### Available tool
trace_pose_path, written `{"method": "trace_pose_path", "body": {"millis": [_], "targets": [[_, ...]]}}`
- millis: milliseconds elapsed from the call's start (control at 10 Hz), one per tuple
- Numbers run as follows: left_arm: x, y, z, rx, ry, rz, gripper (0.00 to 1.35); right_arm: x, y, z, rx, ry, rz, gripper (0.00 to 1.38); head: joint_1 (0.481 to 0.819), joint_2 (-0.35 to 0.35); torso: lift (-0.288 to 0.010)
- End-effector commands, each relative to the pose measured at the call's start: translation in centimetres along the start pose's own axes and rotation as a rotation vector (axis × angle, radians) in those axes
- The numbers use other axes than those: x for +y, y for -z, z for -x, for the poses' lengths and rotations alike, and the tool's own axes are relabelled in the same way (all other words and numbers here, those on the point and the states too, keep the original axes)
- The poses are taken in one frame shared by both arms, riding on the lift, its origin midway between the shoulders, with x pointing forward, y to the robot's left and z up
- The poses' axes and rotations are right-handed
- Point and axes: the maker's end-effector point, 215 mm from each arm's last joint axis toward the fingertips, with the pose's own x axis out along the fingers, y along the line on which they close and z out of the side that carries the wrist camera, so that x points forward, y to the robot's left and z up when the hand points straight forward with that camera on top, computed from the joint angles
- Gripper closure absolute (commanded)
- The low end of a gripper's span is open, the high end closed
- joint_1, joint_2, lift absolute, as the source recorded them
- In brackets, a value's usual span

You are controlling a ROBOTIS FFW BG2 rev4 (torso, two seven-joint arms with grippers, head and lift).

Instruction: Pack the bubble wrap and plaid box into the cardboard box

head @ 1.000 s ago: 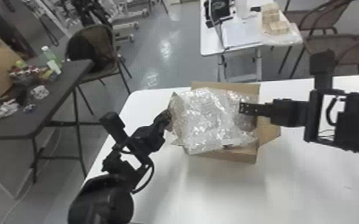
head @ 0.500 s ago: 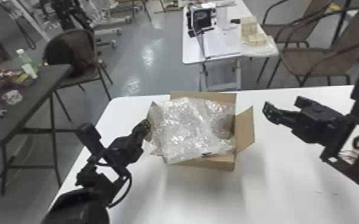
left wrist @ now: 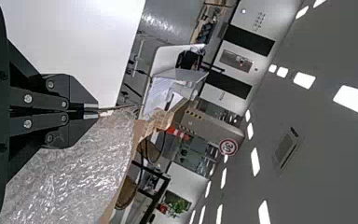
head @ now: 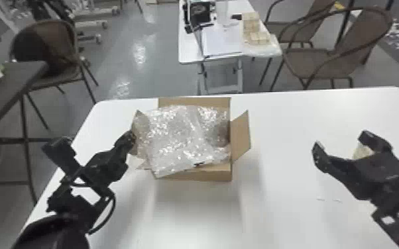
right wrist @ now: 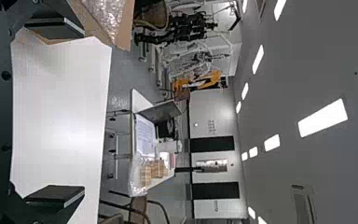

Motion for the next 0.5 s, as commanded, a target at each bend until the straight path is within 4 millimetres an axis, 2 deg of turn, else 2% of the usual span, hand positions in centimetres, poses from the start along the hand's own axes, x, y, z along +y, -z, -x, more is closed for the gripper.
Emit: {"method": "trace_pose_path", "body": {"millis": [0, 200, 400], "targets": [[0.8, 0.1, 0.7, -0.003, -0.016, 0.005, 1.21, -1.0, 2.2, 3.2, 0.029, 0.043, 0.03, 0.12, 0.695, 0.147, -0.122], [1.5, 0.2, 1.5, -0.008, -0.032, 0.013, 1.21, -4.6, 5.1, 7.7, 0.078, 0.139, 0.057, 0.12, 0.695, 0.132, -0.122], [1.9, 0.2, 1.9, -0.009, -0.039, 0.011, 1.21, -8.2, 6.7, 11.2, 0.107, 0.214, 0.07, 0.12, 0.695, 0.1, -0.122]]}}
